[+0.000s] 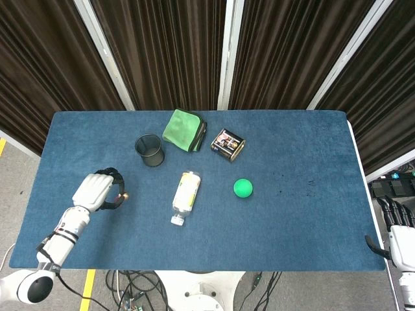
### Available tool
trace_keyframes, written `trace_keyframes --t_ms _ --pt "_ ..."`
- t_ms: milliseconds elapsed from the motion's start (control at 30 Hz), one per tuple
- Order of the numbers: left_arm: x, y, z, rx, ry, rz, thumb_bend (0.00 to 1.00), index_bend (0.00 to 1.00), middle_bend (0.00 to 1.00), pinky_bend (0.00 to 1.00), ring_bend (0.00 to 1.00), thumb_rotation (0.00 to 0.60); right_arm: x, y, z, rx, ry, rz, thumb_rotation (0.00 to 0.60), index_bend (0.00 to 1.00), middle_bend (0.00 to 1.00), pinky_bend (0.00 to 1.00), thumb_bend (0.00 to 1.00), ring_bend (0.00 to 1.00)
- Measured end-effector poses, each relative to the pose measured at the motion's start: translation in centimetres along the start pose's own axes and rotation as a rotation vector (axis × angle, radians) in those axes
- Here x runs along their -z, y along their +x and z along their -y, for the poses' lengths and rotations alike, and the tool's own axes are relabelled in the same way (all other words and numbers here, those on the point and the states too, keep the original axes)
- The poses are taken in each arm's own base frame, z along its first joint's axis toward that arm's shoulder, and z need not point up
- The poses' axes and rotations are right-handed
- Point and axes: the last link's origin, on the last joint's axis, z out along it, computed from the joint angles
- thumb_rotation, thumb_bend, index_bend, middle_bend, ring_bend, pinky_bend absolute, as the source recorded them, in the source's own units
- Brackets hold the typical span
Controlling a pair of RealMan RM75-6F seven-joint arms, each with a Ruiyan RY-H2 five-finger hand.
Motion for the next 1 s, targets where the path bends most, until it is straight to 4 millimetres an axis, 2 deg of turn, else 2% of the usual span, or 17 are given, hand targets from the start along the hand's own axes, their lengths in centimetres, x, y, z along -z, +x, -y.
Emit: trace_keyframes --t_ms 100,267,467,600,733,1000 --pt "0.0 0.0 0.0 0.000 0.016 -0.001 0.44 0.66 0.38 0.25 0.19 0.600 0.0 -0.1 -0.1 0.000 -0.004 0.005 0.600 0.00 0.00 0.00 0.18 0.00" --pt "-0.1 -0.4 -0.4 -0.121 -0.013 0.001 0.44 0.66 0.38 0.25 0.19 0.600 0.0 -0.2 0.0 -0.001 -0.001 0.006 0.600 0.00 0.00 0.00 0.18 0.00" --pt "-0.2 -0.7 0.1 -0.040 0.022 -0.011 0.43 0.66 0.38 0.23 0.19 0.600 0.0 0.1 -0.2 -0.002 -0.004 -0.006 0.600 0.00 0.00 0.00 0.18 0.00" --pt "-0.4 -1.2 0.1 -0.084 0.039 -0.025 0.43 0.66 0.38 0.23 0.19 0.600 0.1 0.4 -0.1 -0.001 0.002 -0.017 0.600 0.00 0.00 0.00 0.18 0.00" --pt "-0.6 -2.5 0.0 -0.161 0.034 -0.015 0.43 0.66 0.38 0.23 0.19 0.600 0.3 0.9 0.3 0.000 0.021 -0.040 0.600 0.00 0.00 0.00 0.18 0.00" --pt "-1.5 -5.4 0.5 -0.208 0.030 0.007 0.43 0.66 0.38 0.23 0.19 0.600 0.5 1.4 0.4 0.006 0.021 -0.050 0.600 0.00 0.00 0.00 0.18 0.00"
